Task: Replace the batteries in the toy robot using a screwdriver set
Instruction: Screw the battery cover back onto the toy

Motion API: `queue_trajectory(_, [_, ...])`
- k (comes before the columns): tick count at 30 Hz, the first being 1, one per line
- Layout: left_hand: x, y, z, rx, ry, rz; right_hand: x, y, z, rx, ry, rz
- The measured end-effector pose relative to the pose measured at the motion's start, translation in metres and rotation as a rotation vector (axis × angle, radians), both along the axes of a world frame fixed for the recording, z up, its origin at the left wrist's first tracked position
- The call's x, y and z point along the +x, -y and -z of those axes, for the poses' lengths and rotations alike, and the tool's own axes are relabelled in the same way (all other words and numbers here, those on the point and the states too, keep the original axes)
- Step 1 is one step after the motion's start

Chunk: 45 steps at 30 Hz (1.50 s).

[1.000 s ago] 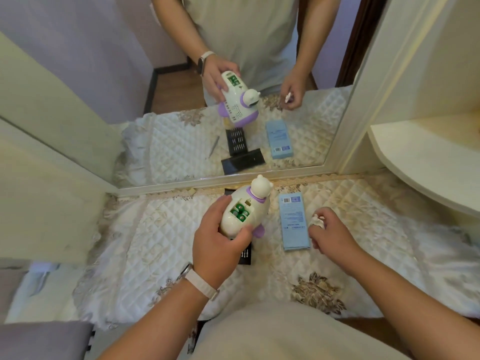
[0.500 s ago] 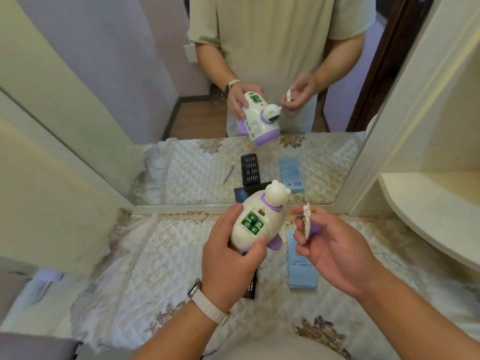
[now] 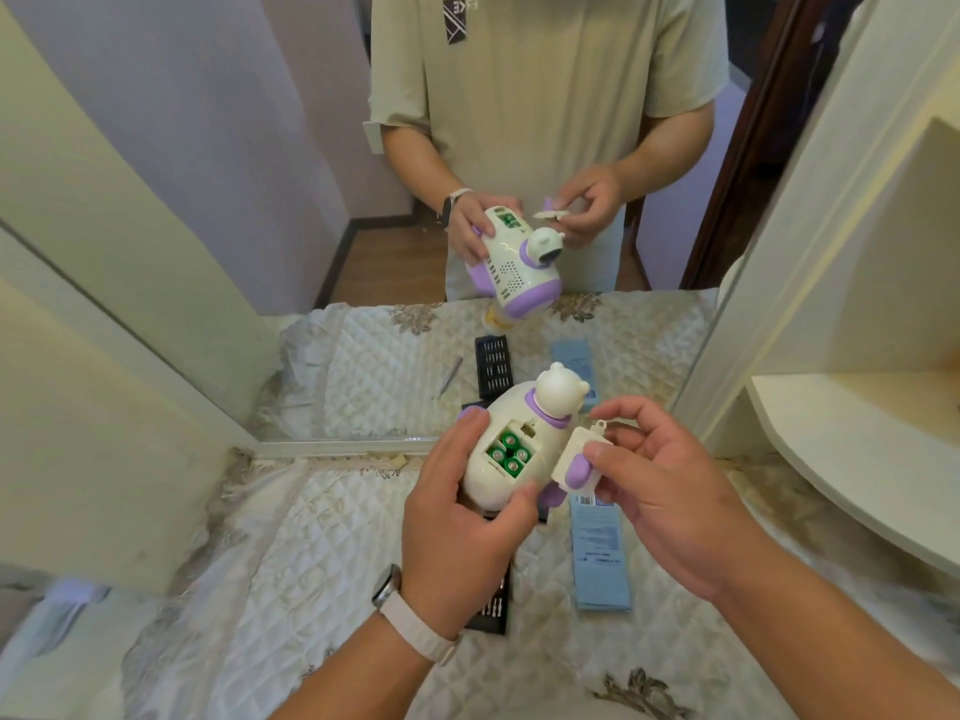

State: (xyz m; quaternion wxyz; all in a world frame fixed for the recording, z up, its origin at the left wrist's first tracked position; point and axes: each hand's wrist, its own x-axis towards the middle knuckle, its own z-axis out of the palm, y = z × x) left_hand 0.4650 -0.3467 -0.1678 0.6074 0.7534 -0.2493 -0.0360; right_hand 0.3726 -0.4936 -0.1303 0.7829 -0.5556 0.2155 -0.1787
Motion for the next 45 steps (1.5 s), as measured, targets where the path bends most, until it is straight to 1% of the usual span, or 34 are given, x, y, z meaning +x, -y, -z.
queue_trajectory(2, [0.000, 0.000, -0.003, 0.000, 0.013, 0.003, 0.001, -0.003, -0.006, 0.001, 0.025, -0.004])
queue_trajectory(9, [-0.004, -0.003, -0.017, 0.001, 0.064, 0.010, 0.008, -0.022, -0.033, -0.119, 0.075, 0.056])
queue_trajectory(15, [-0.007, -0.006, -0.026, -0.029, 0.142, 0.012, 0.012, -0.031, -0.038, -0.181, 0.067, 0.039])
queue_trajectory(21, [-0.008, -0.008, -0.023, -0.025, 0.214, 0.010, 0.010, -0.028, -0.038, -0.263, 0.019, -0.026])
queue_trajectory(23, [-0.008, -0.008, -0.022, -0.017, 0.234, 0.005, 0.010, -0.030, -0.038, -0.324, -0.011, 0.000])
queue_trajectory(25, [-0.009, -0.007, -0.021, -0.015, 0.261, -0.005, 0.009, -0.033, -0.035, -0.439, -0.062, 0.076])
queue_trajectory(27, [-0.010, -0.005, -0.022, -0.019, 0.291, -0.008, 0.008, -0.037, -0.031, -0.498, -0.070, 0.163])
queue_trajectory(30, [-0.010, -0.002, -0.021, -0.015, 0.332, -0.005, 0.010, -0.042, -0.025, -0.481, -0.060, 0.215])
queue_trajectory(36, [-0.006, -0.003, -0.022, -0.004, 0.347, 0.020, 0.011, -0.033, -0.028, -0.418, -0.047, 0.140])
queue_trajectory(42, [-0.007, -0.001, -0.024, -0.007, 0.355, 0.025, 0.010, -0.032, -0.028, -0.481, -0.063, 0.141])
queue_trajectory(45, [-0.008, -0.001, -0.023, 0.000, 0.376, 0.018, 0.008, -0.035, -0.025, -0.482, -0.072, 0.168])
